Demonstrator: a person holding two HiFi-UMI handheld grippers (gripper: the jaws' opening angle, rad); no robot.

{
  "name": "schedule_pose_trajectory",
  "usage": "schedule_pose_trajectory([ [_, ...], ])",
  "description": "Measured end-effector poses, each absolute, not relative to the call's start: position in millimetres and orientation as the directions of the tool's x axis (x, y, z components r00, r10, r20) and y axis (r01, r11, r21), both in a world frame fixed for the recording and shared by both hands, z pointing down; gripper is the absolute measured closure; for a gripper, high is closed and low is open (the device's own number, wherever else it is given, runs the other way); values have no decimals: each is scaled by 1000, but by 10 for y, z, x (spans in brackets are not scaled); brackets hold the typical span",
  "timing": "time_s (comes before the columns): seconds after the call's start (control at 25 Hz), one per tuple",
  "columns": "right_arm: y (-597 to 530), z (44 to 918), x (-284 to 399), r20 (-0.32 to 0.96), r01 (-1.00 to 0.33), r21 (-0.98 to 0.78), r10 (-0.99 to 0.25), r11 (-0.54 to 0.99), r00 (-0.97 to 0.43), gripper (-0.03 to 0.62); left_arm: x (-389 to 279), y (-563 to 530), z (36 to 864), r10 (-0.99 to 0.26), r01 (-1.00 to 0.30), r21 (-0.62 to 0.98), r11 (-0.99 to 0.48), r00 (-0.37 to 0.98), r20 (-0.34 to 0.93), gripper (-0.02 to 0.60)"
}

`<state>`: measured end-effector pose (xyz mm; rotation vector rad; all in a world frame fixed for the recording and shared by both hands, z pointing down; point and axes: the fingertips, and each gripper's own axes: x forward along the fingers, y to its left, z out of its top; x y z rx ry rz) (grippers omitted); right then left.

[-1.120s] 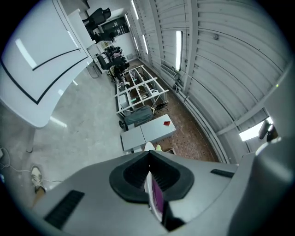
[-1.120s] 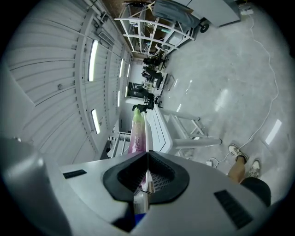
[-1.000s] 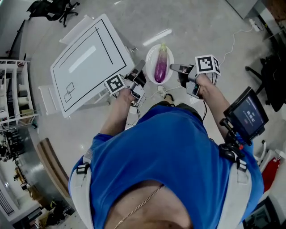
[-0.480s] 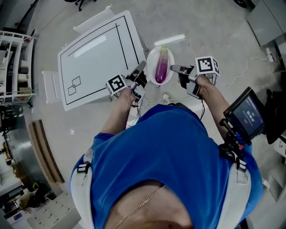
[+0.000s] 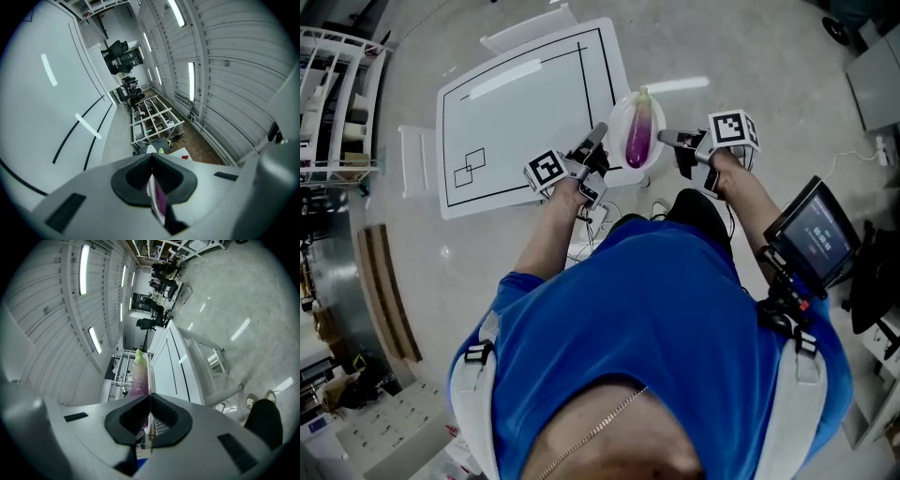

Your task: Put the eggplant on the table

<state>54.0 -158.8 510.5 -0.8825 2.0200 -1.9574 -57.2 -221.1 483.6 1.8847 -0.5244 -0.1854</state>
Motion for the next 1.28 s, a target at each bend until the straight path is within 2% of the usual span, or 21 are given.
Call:
schedule_pose_trajectory([
  [0.48,-1668,5076,336,279,-288,-956,-444,-47,-852,582,-820,-2180,4816,-528,-308,919,-246,838,139,574],
  [1.12,-3009,5453,178,300,-291,-954,-283,-74,-911,582,-1018,-3350,5257,-622,-412,904,-117,740,256,574],
  [1.28,-3241,5700,28,298,-285,-955,-249,-87,-921,582,-1043,-3513,5470,-608,-421,901,-101,743,279,574],
])
